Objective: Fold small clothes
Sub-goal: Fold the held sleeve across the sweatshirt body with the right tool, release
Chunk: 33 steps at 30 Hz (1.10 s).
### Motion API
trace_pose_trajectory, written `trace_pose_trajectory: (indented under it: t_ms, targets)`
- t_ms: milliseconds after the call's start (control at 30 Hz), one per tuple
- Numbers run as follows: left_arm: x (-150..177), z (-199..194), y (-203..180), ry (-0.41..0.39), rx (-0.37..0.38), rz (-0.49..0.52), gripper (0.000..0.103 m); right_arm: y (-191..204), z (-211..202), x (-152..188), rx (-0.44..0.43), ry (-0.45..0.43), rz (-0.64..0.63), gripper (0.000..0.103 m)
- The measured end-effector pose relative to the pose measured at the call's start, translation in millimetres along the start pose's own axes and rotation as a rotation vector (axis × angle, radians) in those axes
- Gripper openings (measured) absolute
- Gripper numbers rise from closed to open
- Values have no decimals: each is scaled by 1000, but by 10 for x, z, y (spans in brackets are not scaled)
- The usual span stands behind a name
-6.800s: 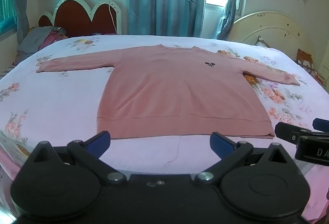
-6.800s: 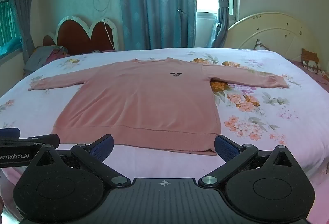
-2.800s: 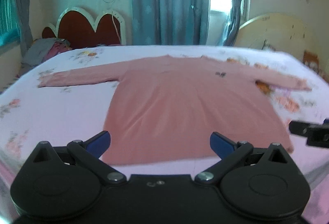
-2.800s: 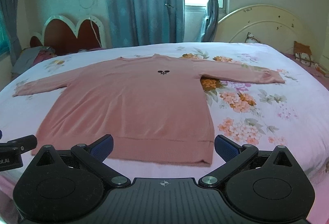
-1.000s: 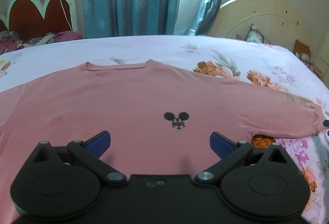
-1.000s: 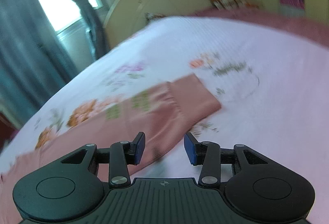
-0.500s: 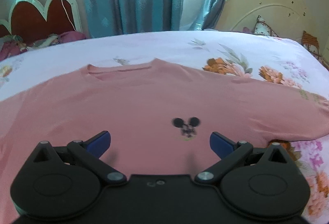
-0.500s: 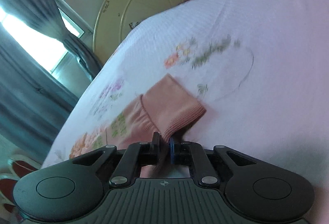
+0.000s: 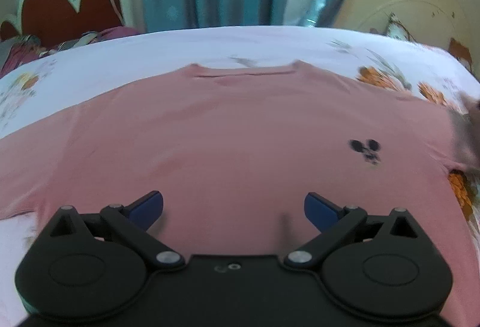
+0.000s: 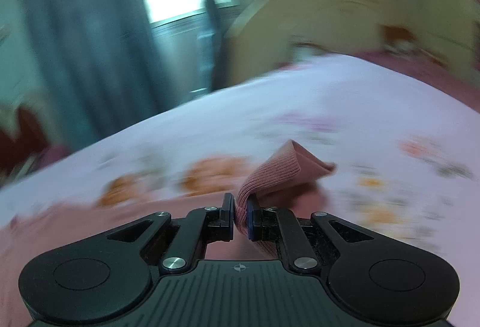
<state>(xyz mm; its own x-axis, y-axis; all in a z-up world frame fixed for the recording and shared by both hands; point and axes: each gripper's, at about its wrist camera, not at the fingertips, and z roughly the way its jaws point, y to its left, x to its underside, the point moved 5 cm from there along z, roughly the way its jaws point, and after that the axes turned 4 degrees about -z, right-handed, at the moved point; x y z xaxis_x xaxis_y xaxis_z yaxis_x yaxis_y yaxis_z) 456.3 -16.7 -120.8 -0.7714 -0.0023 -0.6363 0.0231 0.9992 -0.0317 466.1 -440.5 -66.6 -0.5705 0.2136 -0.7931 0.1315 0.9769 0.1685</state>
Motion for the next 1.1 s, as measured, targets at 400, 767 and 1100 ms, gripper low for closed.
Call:
trace_pose_trajectory:
  t_ms: [400, 767, 1100]
  targets:
    - [189, -307, 1313, -4, -7, -164, 98, 3203, 559, 910, -365, 149, -506, 7]
    - [18, -79, 1150, -40, 99, -192, 99, 3153, 423, 1278, -341, 169, -510, 53]
    - [-413, 681, 278, 24, 270, -184, 63, 1507, -136, 1072, -85, 220, -230, 39]
